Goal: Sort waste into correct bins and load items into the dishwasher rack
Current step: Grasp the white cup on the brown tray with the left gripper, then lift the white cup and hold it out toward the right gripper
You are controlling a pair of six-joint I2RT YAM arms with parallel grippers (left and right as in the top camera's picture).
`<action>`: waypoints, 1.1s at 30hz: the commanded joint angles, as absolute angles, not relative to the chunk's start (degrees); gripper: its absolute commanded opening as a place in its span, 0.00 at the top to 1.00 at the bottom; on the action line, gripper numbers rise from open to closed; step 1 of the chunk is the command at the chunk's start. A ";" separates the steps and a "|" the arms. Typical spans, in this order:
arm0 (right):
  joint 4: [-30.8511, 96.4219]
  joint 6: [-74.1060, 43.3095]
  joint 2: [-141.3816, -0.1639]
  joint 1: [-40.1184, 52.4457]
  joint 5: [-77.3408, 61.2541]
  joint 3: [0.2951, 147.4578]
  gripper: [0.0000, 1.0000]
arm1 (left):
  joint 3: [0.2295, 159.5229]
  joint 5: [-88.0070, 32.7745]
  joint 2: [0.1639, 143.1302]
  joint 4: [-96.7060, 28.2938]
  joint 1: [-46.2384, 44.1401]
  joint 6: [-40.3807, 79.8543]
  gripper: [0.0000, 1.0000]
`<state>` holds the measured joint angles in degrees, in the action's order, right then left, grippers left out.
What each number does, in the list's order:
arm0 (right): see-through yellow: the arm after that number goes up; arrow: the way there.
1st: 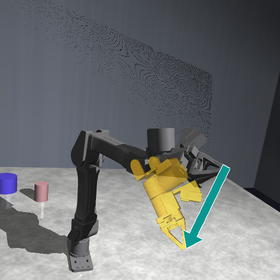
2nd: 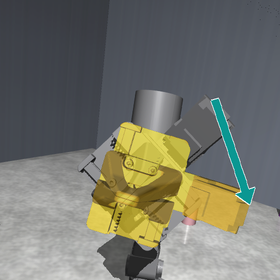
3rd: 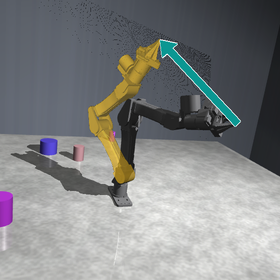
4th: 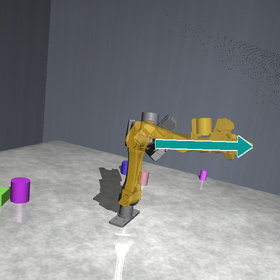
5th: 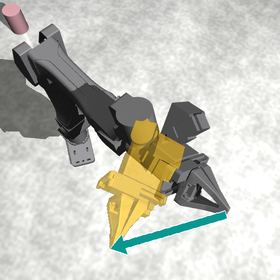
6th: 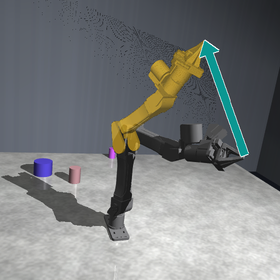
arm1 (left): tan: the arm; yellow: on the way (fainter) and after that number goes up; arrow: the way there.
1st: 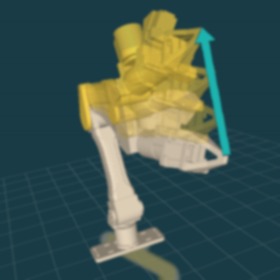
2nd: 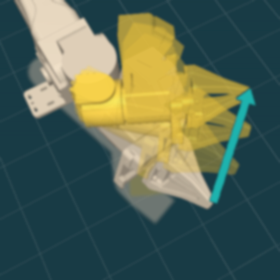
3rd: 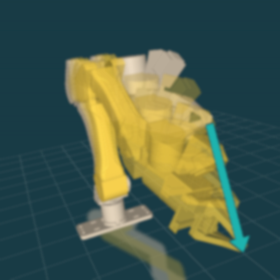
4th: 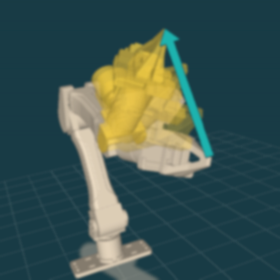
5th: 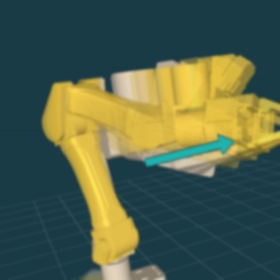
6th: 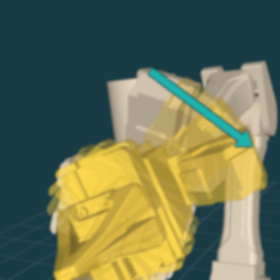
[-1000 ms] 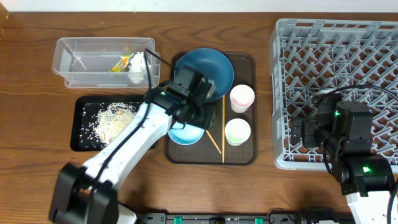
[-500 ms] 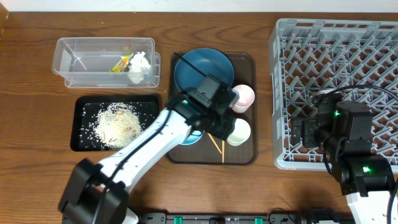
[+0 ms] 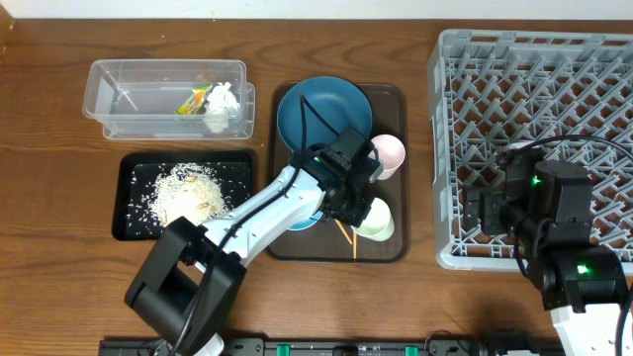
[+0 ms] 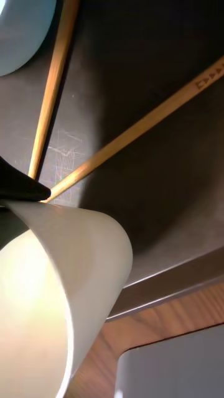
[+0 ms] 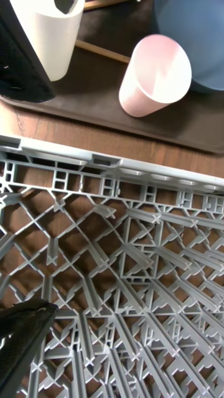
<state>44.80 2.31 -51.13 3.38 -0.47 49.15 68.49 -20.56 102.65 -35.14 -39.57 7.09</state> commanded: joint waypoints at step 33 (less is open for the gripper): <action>22.96 10.33 -66.85 3.29 -58.96 50.35 0.01 | 68.82 -74.48 95.92 -12.03 -14.15 37.41 0.94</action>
<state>23.83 5.30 -65.23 3.40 -48.86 49.36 68.51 -68.79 95.70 -12.71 -13.37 35.94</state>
